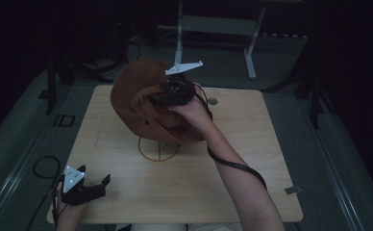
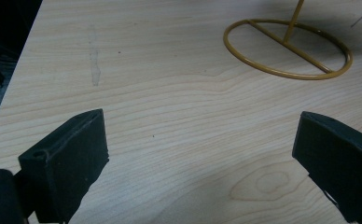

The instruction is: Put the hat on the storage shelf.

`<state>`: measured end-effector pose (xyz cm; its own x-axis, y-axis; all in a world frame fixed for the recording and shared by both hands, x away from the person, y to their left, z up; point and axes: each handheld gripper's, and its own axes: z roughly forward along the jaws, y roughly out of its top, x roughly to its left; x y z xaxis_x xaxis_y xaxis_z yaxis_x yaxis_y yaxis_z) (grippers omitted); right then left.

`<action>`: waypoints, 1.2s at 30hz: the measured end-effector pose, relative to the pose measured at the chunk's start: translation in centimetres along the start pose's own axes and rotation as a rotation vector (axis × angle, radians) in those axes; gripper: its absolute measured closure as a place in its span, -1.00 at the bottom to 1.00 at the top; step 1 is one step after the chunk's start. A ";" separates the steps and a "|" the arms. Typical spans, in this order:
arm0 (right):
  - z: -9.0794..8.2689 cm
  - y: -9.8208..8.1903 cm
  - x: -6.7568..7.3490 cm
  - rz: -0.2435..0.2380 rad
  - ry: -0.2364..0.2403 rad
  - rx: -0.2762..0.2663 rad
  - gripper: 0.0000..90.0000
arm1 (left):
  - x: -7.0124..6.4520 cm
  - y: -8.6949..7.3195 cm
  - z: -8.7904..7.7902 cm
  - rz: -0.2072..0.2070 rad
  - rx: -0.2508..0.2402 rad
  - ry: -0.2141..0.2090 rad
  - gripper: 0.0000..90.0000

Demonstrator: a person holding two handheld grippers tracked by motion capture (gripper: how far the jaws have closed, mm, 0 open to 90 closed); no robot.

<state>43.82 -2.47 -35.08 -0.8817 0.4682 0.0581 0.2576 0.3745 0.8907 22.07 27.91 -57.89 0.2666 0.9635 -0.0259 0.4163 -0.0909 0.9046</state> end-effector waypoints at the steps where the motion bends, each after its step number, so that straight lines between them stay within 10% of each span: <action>1: 0.2 0.1 0.1 -0.010 0.000 0.017 -0.57 | 0.0 0.0 0.0 0.000 0.000 0.001 -0.92; 8: 1.5 0.4 0.8 -0.061 -0.051 0.068 -0.74 | 0.0 0.0 0.0 -0.004 -0.001 0.000 -0.92; 15: 2.6 -0.6 2.7 -0.246 -0.179 0.098 -0.78 | 0.0 -0.1 0.0 -0.004 -0.001 -0.004 -0.92; 36: -5.7 -2.5 1.1 -0.170 -0.085 0.011 -0.70 | 0.0 -0.2 0.2 -0.010 0.004 0.000 -0.92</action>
<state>39.98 -7.48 -34.70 -0.8766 0.4629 -0.1317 0.1123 0.4630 0.8792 22.12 27.94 -58.18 0.2622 0.9644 -0.0353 0.4229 -0.0820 0.9025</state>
